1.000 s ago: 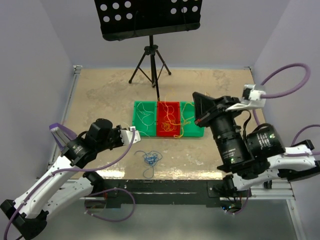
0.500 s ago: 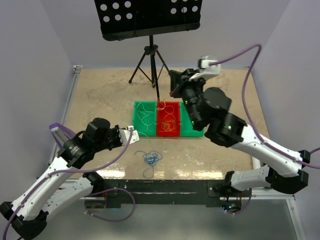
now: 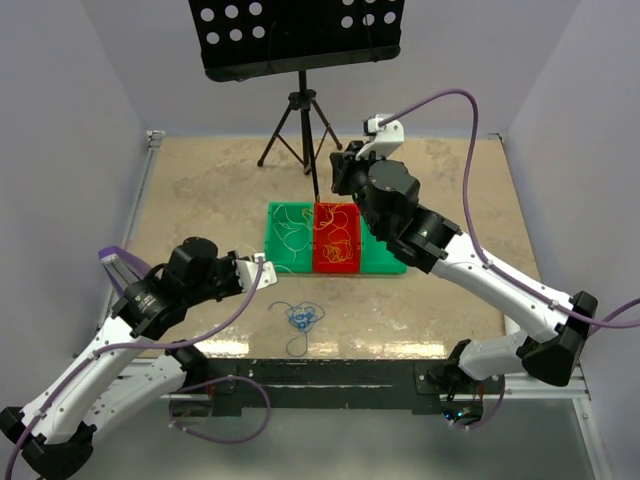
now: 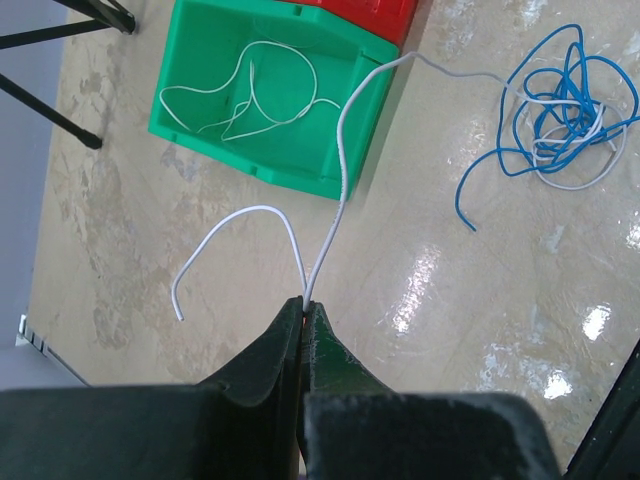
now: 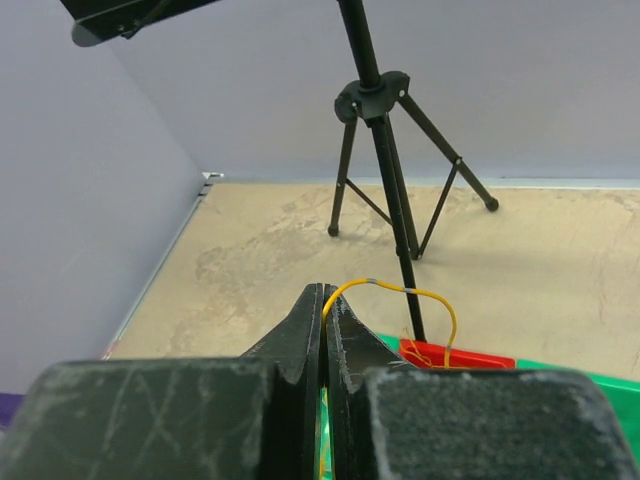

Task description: Untangle the cables

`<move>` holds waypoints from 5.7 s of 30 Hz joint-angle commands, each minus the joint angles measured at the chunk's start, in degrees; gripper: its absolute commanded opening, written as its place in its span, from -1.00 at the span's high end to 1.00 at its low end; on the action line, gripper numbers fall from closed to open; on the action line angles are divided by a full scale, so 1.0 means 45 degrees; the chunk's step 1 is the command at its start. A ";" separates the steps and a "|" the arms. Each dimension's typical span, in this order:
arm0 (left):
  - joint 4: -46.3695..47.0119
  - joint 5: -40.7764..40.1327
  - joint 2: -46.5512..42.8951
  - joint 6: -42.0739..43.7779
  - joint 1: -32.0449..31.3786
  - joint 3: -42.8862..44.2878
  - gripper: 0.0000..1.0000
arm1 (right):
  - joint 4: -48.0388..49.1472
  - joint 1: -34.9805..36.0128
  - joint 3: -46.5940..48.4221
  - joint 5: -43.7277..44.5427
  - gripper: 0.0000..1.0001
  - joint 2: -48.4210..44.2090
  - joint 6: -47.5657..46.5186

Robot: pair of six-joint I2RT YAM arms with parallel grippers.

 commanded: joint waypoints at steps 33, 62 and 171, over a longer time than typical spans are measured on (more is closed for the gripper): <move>0.0124 -0.0535 -0.0161 0.0634 0.0042 0.0083 1.00 | 0.1155 -0.0409 -0.2403 -0.1576 1.00 -0.0946 0.1280; 0.0143 -0.0574 -0.0298 0.0673 0.0023 -0.0073 1.00 | 0.0922 -0.0467 -0.3691 -0.2613 1.00 -0.1553 0.3192; 0.1686 -0.2117 0.1167 -0.2628 0.0042 -0.0698 1.00 | 0.2542 0.4748 -0.9982 -0.3102 -0.25 -0.0578 0.7841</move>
